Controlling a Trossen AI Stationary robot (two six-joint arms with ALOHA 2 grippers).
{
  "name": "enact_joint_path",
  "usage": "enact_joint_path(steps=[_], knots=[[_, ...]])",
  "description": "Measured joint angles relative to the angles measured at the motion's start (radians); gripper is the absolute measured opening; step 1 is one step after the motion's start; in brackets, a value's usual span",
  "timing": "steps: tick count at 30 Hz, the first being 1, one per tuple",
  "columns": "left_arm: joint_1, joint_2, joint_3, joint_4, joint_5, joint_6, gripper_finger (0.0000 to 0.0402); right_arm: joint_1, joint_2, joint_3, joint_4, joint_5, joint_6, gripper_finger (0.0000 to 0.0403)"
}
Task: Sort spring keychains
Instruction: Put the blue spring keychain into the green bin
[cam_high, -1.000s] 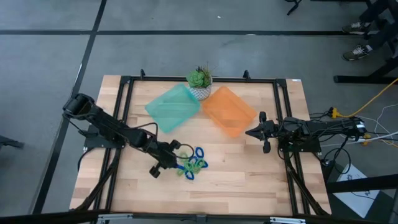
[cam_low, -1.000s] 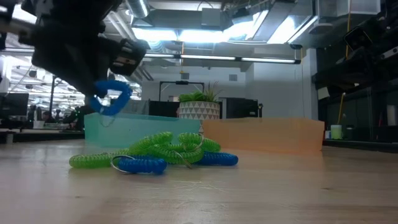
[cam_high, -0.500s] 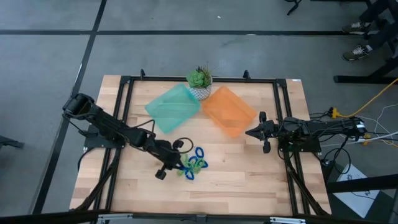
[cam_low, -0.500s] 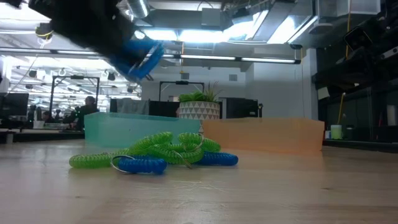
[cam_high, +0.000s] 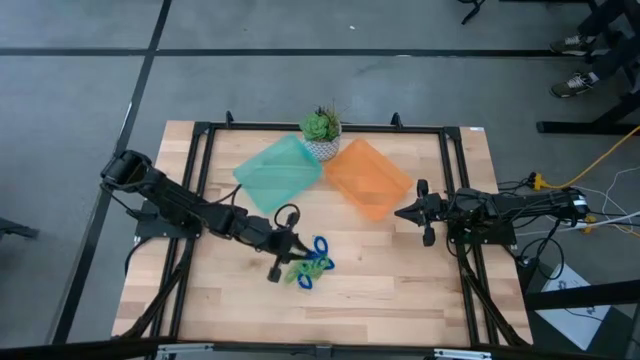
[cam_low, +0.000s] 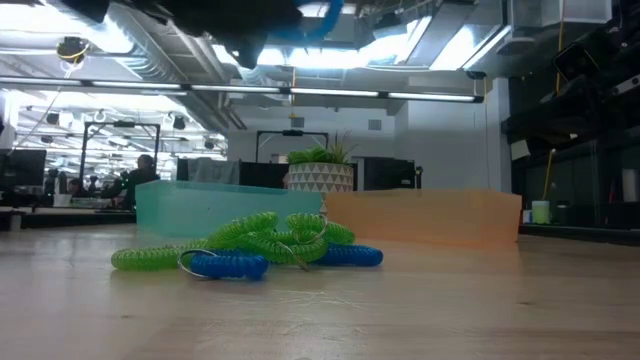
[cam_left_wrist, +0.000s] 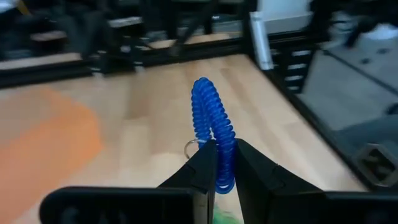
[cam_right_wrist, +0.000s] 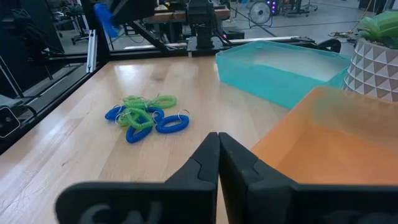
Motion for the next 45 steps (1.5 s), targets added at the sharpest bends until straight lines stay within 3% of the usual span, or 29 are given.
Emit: enact_joint_path(steps=[5,29,38,45], knots=[[0.039,0.000,0.000,0.005,-0.105,0.032,0.0045,0.000,0.000,0.000,0.000,0.000,0.000,0.0007],[0.345,0.000,0.000,0.051,-0.321,0.061,0.0047,0.000,0.000,0.000,0.000,0.000,0.000,0.0007],[0.474,0.000,0.000,0.018,-0.323,0.069,0.0047,0.000,0.000,0.000,0.000,0.000,0.000,0.0007],[0.559,0.000,0.000,-0.113,-0.331,0.052,0.0047,0.000,0.000,0.000,0.000,0.000,0.000,0.0007]])
